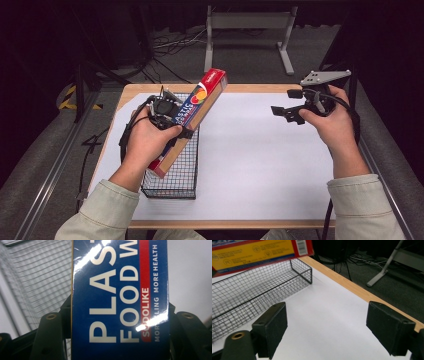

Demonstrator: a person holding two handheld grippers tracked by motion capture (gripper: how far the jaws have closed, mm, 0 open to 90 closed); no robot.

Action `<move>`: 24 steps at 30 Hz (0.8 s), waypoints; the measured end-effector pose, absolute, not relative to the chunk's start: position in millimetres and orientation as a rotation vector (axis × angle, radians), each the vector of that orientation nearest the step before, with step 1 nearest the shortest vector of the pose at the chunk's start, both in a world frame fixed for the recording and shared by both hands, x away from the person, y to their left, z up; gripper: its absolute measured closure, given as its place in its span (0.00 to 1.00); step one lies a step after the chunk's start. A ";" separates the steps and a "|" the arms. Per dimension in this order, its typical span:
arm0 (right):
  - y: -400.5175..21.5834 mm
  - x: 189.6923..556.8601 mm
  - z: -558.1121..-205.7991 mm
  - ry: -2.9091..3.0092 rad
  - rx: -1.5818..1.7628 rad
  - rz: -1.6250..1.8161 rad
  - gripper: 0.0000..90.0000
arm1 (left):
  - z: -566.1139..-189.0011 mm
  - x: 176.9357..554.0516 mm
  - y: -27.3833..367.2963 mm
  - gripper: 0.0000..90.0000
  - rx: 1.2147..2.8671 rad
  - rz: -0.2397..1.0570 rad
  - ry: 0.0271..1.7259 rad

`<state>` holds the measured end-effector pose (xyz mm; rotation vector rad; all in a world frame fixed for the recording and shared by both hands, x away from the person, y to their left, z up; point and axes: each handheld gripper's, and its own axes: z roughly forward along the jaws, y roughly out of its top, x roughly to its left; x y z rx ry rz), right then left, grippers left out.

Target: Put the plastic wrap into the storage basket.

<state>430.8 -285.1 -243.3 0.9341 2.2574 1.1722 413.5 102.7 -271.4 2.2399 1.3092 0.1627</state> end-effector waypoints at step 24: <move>-295.6 442.8 -278.1 2.038 1.082 1.080 0.21 | -302.4 420.6 124.0 0.44 2.055 0.213 1.568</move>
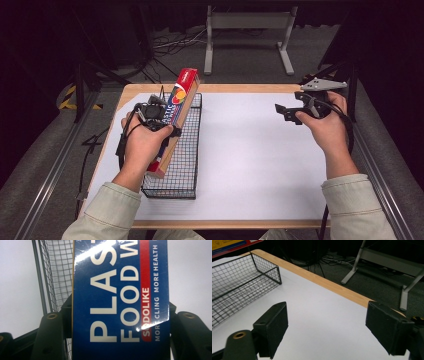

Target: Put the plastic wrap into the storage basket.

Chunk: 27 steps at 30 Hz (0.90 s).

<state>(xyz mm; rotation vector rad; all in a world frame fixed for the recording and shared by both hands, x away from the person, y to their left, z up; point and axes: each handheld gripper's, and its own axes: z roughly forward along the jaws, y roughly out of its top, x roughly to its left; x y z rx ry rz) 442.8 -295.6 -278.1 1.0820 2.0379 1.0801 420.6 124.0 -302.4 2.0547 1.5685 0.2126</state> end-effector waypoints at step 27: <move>-296.6 450.9 -296.2 1.955 1.105 1.075 0.21 | -343.9 420.5 116.4 0.43 1.957 0.195 1.715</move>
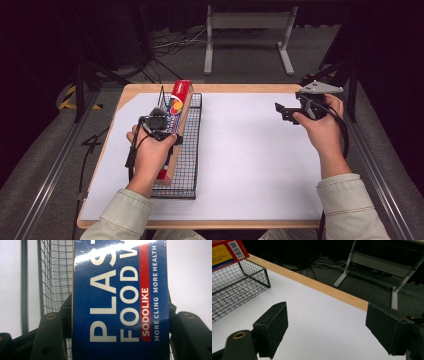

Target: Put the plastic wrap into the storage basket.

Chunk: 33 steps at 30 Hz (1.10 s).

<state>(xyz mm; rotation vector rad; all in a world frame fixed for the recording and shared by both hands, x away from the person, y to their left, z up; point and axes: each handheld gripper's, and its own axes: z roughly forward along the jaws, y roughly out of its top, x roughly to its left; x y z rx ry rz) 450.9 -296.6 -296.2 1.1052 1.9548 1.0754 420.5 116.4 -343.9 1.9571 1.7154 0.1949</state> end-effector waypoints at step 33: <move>-292.8 452.6 -316.6 1.996 1.118 1.048 0.22 | -384.8 435.1 94.1 0.43 1.954 0.281 1.839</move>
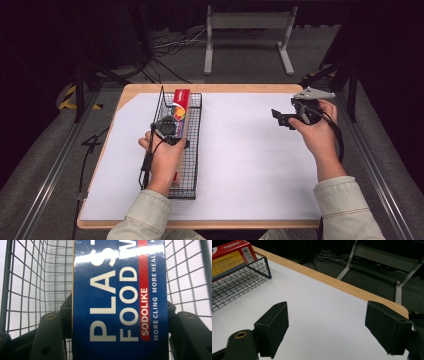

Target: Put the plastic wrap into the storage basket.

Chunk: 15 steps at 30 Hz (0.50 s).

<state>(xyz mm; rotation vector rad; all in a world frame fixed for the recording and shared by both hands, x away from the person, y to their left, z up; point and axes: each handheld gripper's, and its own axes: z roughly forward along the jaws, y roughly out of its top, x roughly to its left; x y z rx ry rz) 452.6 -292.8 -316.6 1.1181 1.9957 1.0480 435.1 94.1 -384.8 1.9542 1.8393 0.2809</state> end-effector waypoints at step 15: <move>-291.1 451.3 -318.0 2.007 1.112 1.052 0.21 | -388.3 432.4 89.8 0.43 1.959 0.265 1.845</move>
